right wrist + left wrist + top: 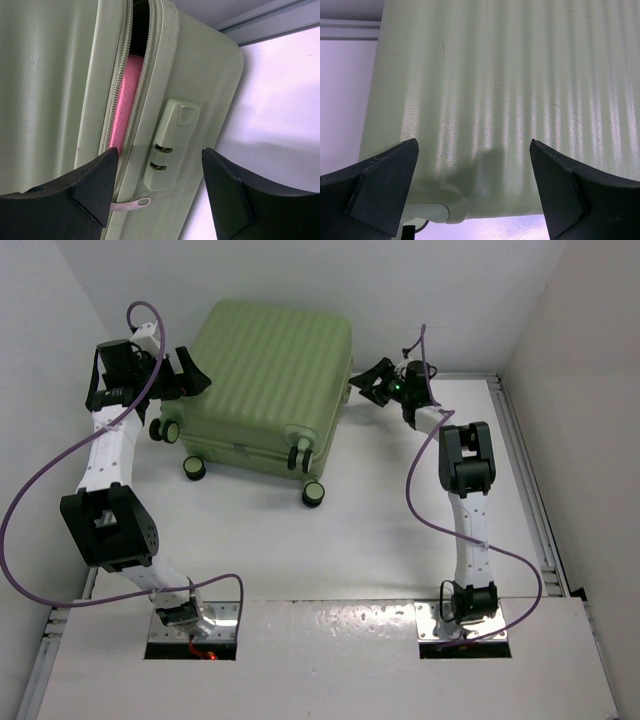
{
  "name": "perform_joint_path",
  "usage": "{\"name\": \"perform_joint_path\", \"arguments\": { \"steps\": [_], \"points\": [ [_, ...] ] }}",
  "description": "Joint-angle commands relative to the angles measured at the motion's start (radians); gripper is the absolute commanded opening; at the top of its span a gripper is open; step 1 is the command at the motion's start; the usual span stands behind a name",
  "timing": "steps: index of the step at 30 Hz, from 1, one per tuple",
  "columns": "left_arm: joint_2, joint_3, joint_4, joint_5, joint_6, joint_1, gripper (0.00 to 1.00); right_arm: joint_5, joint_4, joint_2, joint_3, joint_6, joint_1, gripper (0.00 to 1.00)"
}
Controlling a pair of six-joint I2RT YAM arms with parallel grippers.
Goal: Pack the luggage
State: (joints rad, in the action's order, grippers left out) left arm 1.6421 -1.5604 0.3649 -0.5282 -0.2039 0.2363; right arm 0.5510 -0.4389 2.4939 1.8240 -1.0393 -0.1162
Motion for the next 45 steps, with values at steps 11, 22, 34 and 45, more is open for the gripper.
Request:
{"name": "perform_joint_path", "arguments": {
  "steps": [11, 22, 34, 45],
  "points": [
    [0.009, 0.033, 0.045, 0.019, 0.006, 0.005, 1.00, -0.020, -0.018, 0.036, 0.115, -0.004, -0.072, 0.68],
    [-0.001, 0.060, 0.045, 0.019, 0.015, 0.005, 1.00, -0.049, 0.025, 0.080, 0.159, -0.024, -0.126, 0.71],
    [0.128, 0.060, 0.238, 0.211, 0.152, -0.166, 0.97, -0.091, 0.072, 0.134, 0.225, -0.033, -0.189, 0.75],
    [0.230, -0.081, 0.143, 0.183, 0.076, -0.237, 0.82, -0.091, 0.058, 0.131, 0.205, -0.030, -0.197, 0.75]
  ]
}}
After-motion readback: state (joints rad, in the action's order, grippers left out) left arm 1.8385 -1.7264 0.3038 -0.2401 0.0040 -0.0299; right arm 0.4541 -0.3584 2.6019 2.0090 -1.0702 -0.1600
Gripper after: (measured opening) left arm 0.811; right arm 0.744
